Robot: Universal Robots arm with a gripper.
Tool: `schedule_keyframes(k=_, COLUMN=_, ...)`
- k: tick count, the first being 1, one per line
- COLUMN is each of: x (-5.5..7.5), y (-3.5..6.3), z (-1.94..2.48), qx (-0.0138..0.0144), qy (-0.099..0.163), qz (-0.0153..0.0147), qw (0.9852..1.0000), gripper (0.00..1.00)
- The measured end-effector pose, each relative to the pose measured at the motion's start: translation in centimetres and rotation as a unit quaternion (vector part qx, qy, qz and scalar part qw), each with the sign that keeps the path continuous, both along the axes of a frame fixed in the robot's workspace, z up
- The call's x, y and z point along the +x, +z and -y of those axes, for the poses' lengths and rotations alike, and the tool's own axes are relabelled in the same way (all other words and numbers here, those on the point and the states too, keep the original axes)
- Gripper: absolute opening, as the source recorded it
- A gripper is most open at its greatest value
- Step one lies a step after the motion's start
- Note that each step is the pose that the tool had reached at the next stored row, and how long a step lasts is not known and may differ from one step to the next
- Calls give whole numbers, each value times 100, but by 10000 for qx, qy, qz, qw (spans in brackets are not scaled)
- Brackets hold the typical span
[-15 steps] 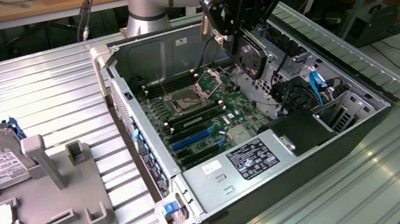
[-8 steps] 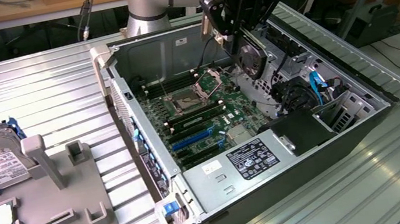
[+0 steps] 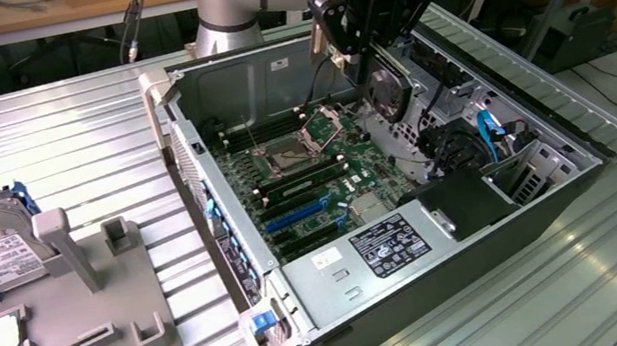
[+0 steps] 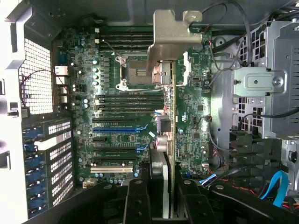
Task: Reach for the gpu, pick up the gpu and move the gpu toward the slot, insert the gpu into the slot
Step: 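Insert the gpu into the slot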
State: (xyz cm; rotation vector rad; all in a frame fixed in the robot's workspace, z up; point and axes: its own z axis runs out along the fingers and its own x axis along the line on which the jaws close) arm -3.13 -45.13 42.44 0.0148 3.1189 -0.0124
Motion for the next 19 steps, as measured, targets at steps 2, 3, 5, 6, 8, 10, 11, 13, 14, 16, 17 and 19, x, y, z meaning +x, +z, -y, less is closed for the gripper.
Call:
schedule_keyframes(k=2, x=0, y=0, z=0, qx=0, qy=55, qz=0, qw=10000, gripper=28)
schedule_keyframes(k=3, x=0, y=0, z=0, qx=0, qy=131, qz=0, qw=9999, gripper=28)
schedule_keyframes(k=5, x=0, y=0, z=0, qx=0, qy=275, qz=0, qw=9996, gripper=28)
schedule_keyframes(k=6, x=0, y=0, z=0, qx=0, qy=316, qz=0, qw=9995, gripper=28)
schedule_keyframes(k=8, x=0, y=0, z=1, qx=0, qy=455, qz=0, qw=9990, gripper=28)
schedule_keyframes(k=10, x=0, y=0, z=1, qx=0, qy=561, qz=0, qw=9984, gripper=28)
schedule_keyframes(k=11, x=0, y=0, z=1, qx=0, qy=624, qz=0, qw=9981, gripper=28)
schedule_keyframes(k=13, x=0, y=0, z=1, qx=0, qy=720, qz=0, qw=9974, gripper=28)
schedule_keyframes(k=14, x=0, y=0, z=1, qx=0, qy=770, qz=0, qw=9970, gripper=28)
schedule_keyframes(k=16, x=0, y=0, z=1, qx=0, qy=846, qz=0, qw=9964, gripper=28)
schedule_keyframes(k=17, x=0, y=0, z=1, qx=0, qy=894, qz=0, qw=9960, gripper=28)
schedule_keyframes(k=19, x=0, y=0, z=1, qx=0, qy=982, qz=0, qw=9952, gripper=28)
